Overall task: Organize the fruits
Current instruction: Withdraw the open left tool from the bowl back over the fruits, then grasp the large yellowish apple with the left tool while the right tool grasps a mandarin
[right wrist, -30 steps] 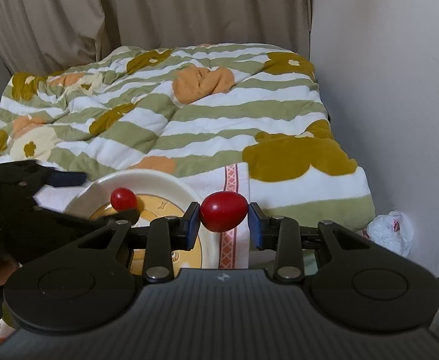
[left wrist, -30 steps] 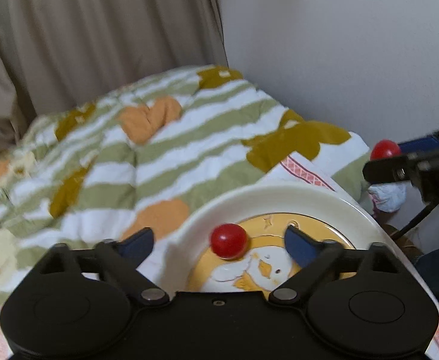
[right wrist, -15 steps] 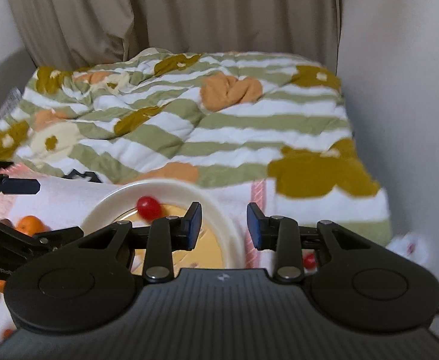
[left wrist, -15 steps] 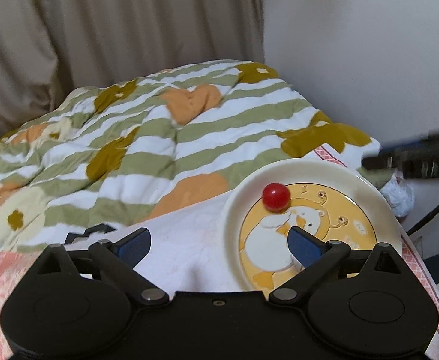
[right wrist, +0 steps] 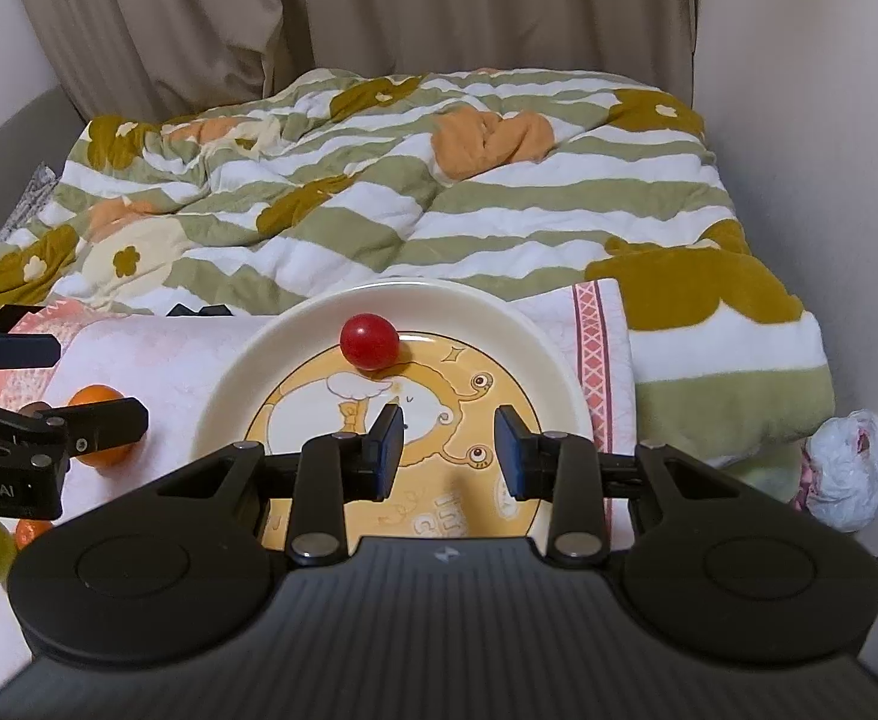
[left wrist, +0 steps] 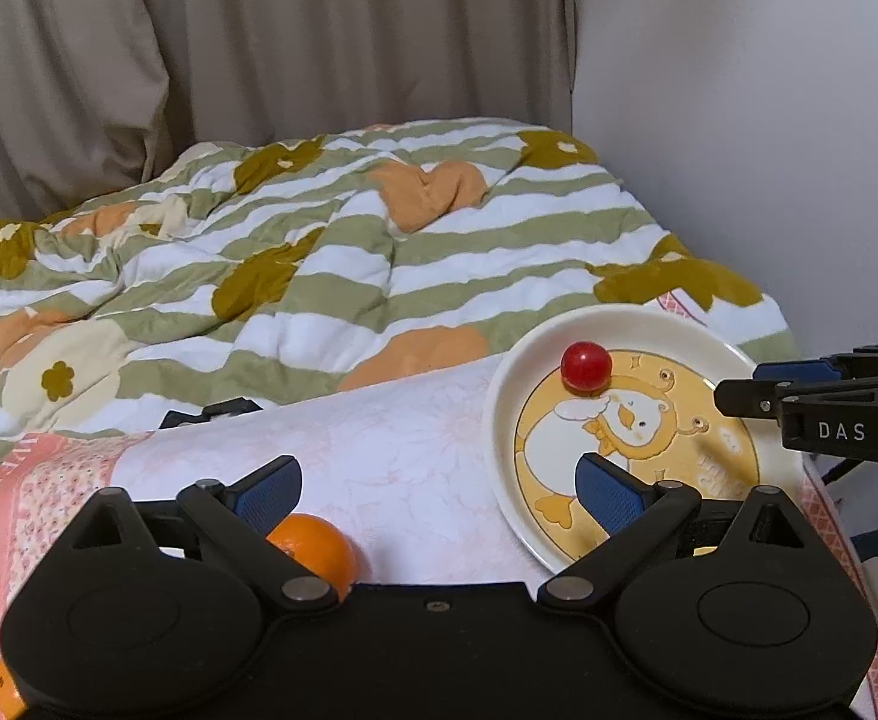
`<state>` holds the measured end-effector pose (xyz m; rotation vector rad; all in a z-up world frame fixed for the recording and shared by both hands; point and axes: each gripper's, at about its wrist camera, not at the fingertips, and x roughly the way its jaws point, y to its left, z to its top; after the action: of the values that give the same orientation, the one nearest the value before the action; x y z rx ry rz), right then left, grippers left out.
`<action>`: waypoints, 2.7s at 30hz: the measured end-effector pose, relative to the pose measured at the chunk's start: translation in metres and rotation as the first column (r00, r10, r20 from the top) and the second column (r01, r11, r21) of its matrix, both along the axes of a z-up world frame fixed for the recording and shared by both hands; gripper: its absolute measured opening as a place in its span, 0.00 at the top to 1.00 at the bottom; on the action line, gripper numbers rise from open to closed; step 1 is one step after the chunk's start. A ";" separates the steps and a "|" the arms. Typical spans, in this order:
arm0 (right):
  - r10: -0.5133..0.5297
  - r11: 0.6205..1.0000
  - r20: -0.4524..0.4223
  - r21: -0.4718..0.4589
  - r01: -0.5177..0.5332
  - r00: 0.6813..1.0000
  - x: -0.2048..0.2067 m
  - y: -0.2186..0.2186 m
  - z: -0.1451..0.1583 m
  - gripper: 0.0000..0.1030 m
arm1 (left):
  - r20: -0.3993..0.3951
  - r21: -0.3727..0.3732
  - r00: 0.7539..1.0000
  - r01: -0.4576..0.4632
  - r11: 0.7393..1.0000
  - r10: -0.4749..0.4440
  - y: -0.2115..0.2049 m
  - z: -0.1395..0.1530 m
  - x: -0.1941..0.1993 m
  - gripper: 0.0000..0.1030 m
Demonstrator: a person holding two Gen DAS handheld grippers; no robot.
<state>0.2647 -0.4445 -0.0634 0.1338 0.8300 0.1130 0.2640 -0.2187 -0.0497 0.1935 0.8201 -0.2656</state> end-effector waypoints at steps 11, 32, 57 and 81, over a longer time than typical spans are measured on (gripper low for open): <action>0.046 0.999 0.076 -0.023 -0.045 0.996 -0.038 0.012 0.041 0.52 | 0.088 -0.027 0.993 -0.080 0.996 0.082 0.020 0.035 -0.045 0.03; 0.159 0.986 0.174 -0.069 -0.149 0.972 -0.143 0.090 0.096 0.05 | 0.216 -0.042 0.924 -0.315 0.948 0.316 0.131 0.080 -0.184 0.03; -0.071 0.994 0.051 -0.085 0.075 0.996 -0.205 0.244 -0.008 0.05 | 0.138 -0.018 0.979 -0.146 0.989 0.147 0.262 -0.020 -0.167 0.03; -0.092 0.986 0.005 -0.139 0.092 0.996 -0.177 0.265 -0.051 0.19 | 0.027 -0.064 0.997 -0.075 0.995 0.076 0.262 -0.062 -0.133 0.23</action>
<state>0.0876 -0.1796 -0.1148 0.0408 0.8295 -0.0323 0.1307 0.0437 -0.1121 0.1071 0.7877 -0.2166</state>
